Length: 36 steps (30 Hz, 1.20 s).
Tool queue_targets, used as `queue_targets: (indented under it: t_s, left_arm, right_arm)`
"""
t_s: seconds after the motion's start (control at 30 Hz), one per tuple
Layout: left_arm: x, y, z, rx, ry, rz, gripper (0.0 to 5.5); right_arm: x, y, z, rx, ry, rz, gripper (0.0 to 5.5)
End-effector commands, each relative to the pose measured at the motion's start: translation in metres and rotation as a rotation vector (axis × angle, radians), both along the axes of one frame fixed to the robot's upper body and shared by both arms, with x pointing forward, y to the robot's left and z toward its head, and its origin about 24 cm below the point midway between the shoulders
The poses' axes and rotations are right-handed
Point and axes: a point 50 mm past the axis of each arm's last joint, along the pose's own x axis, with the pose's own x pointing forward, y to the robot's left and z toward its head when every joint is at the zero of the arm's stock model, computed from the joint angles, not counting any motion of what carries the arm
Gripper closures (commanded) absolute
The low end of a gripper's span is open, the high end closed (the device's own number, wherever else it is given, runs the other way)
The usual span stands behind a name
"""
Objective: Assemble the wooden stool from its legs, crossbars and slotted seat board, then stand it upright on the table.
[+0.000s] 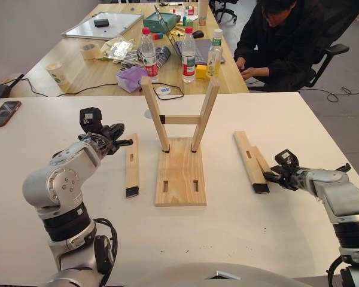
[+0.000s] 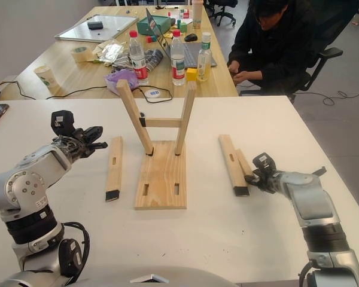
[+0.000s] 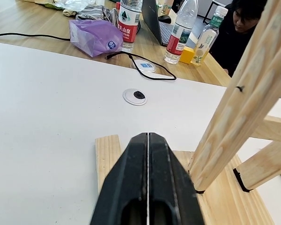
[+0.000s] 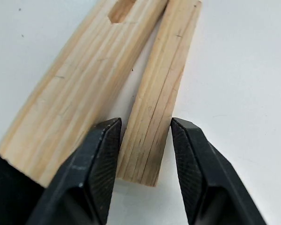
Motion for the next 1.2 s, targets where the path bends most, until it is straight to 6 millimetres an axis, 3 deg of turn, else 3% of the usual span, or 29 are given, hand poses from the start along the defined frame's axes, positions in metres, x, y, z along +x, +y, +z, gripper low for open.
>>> queue_targets:
  t_s: [0.03,0.17,0.3,0.4,0.47,0.57,0.63,0.7,0.9,1.07,1.2]
  left_arm:
    - [0.001,0.003,0.003,0.017,-0.021,0.024,5.5]
    - [0.004,0.002,0.03,-0.007,-0.188,0.01,5.5]
    - [0.003,-0.008,0.068,-0.152,-0.433,-0.117,5.5]
    - [-0.004,-0.013,0.099,-0.309,-0.611,-0.256,5.5]
    - [-0.009,-0.022,0.118,-0.4,-0.706,-0.387,5.5]
    - [-0.011,-0.032,0.134,-0.494,-0.762,-0.526,5.5]
    - [-0.013,-0.041,0.14,-0.539,-0.776,-0.607,5.11]
    - [-0.01,-0.05,0.142,-0.553,-0.748,-0.66,4.84]
    - [-0.001,-0.066,0.136,-0.489,-0.637,-0.59,3.95]
    - [0.001,-0.071,0.135,-0.511,-0.62,-0.564,3.88]
    - [0.005,-0.07,0.136,-0.509,-0.617,-0.54,3.88]
  right_arm:
    - [-0.008,-0.004,-0.012,-0.045,0.047,-0.009,4.19]
    - [0.013,-0.019,0.001,-0.069,-0.137,-0.119,4.2]
    - [0.047,-0.01,0.056,0.111,-0.486,-0.146,4.21]
    - [0.061,0.023,0.12,0.412,-0.731,-0.008,4.21]
    - [0.057,0.056,0.159,0.637,-0.805,0.188,4.21]
    - [0.044,0.091,0.19,0.842,-0.788,0.416,4.21]
    - [0.037,0.111,0.204,0.951,-0.756,0.54,4.21]
    - [0.036,0.128,0.21,0.955,-0.759,0.619,4.21]
    - [0.048,0.151,0.211,0.66,-0.976,0.583,4.21]
    - [0.053,0.162,0.204,0.491,-1.068,0.554,4.21]
    - [0.05,0.171,0.195,0.451,-1.057,0.601,4.21]
